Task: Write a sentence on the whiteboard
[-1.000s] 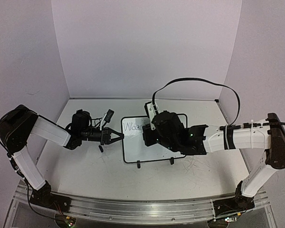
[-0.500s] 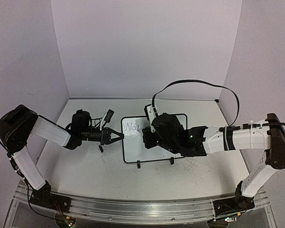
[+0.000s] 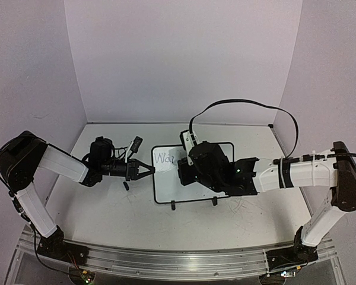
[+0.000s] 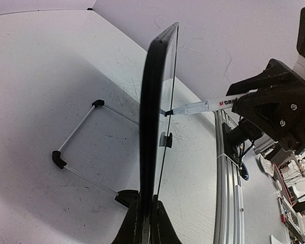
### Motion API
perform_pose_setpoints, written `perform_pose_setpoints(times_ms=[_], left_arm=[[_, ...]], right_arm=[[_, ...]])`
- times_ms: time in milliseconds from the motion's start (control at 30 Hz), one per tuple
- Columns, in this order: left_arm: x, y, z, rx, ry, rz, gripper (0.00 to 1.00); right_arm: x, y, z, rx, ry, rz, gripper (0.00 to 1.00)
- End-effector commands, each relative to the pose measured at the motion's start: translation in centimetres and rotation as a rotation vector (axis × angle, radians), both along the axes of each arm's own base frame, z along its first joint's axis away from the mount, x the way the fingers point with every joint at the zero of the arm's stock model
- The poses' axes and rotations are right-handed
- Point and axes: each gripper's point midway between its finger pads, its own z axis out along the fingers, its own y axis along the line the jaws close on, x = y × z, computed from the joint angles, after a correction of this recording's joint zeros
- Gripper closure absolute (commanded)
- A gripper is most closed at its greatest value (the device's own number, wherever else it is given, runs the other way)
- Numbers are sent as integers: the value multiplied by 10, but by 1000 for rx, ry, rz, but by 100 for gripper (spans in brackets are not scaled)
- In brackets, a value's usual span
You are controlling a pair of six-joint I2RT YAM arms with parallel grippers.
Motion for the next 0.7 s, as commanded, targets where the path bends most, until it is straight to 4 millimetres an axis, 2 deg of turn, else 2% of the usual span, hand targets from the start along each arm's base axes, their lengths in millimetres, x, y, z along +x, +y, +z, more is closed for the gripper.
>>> perform_pose_setpoints(times_ms=[0, 667], left_arm=[[-8, -8, 22, -40, -48, -59, 100], [-7, -8, 22, -40, -49, -57, 100]], right_arm=[[13, 1, 23, 27, -64, -52, 100], [17, -10, 33, 37, -90, -101, 100]])
